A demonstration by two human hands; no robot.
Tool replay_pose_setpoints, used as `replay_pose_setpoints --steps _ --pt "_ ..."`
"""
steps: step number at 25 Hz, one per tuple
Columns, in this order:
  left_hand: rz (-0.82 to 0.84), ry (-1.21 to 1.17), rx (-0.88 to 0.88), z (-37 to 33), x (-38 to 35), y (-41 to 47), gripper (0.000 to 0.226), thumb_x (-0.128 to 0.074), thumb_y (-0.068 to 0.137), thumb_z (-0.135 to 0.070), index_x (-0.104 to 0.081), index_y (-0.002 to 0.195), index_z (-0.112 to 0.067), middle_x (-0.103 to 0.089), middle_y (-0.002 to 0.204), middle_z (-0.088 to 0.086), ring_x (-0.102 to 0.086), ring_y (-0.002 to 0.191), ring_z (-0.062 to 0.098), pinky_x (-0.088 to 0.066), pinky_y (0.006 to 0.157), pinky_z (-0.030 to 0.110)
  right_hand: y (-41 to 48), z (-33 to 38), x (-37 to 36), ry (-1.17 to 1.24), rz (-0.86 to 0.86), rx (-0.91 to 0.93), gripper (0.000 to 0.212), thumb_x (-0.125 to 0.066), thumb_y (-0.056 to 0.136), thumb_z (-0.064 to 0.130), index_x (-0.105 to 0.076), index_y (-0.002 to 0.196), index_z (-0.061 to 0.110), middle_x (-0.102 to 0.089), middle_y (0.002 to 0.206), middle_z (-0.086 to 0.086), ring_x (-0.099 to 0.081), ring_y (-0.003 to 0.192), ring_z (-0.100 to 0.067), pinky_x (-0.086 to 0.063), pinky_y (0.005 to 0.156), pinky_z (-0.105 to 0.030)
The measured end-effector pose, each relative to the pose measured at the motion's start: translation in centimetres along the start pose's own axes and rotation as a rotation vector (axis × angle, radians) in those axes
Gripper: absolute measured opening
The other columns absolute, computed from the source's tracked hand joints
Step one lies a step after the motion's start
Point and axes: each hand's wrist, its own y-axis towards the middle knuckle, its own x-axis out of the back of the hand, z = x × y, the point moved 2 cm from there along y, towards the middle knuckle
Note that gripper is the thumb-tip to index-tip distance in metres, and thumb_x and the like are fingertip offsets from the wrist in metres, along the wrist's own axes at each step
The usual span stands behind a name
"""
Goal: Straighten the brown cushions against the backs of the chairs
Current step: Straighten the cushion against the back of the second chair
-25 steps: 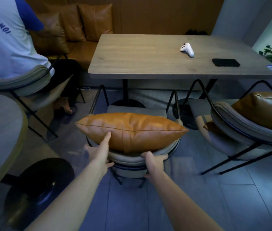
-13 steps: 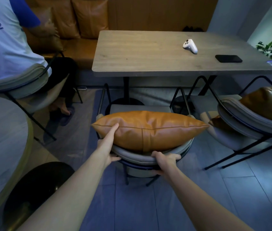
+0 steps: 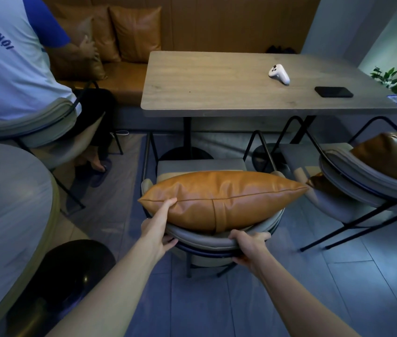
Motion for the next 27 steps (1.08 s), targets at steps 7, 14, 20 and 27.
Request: replay_pose_setpoints --steps 7,14,20,27 --pt "-0.070 -0.032 -0.054 -1.2 -0.8 0.8 0.069 -0.086 0.068 -0.046 -0.046 0.114 -0.016 -0.057 0.108 0.009 -0.058 0.106 0.034 -0.052 0.092 0.048 0.2 1.2 -0.8 -0.016 0.016 0.009 0.085 -0.079 0.073 0.018 -0.012 0.126 0.021 -0.050 0.126 -0.023 -0.059 0.110 -0.037 -0.062 0.061 -0.041" --pt "-0.023 0.039 -0.056 -5.6 0.4 3.4 0.077 -0.085 0.067 -0.055 -0.043 0.124 -0.021 -0.053 0.106 0.006 -0.057 0.092 0.028 -0.053 0.094 0.055 1.1 4.1 -4.9 -0.028 0.064 0.056 0.095 -0.082 0.077 0.023 -0.009 0.139 0.017 -0.045 0.129 -0.020 -0.059 0.112 -0.036 -0.065 0.071 -0.048" --pt "0.027 0.044 -0.052 -7.9 -0.9 6.4 0.087 -0.089 0.061 -0.053 -0.042 0.128 -0.021 -0.052 0.116 0.010 -0.060 0.109 0.036 -0.057 0.087 0.057 3.7 7.4 -6.0 -0.010 0.068 0.077 0.099 -0.083 0.078 0.023 -0.009 0.143 0.022 -0.042 0.134 -0.017 -0.053 0.120 -0.037 -0.061 0.082 -0.056" --pt "0.011 0.043 -0.048 -7.8 -1.4 7.9 0.082 -0.085 0.072 -0.048 -0.041 0.136 -0.021 -0.044 0.120 0.008 -0.054 0.108 0.034 -0.053 0.095 0.060 3.9 7.7 -6.8 0.046 0.005 0.032 0.102 -0.080 0.067 0.023 -0.010 0.140 0.033 -0.045 0.134 -0.019 -0.055 0.113 -0.038 -0.064 0.067 -0.049"
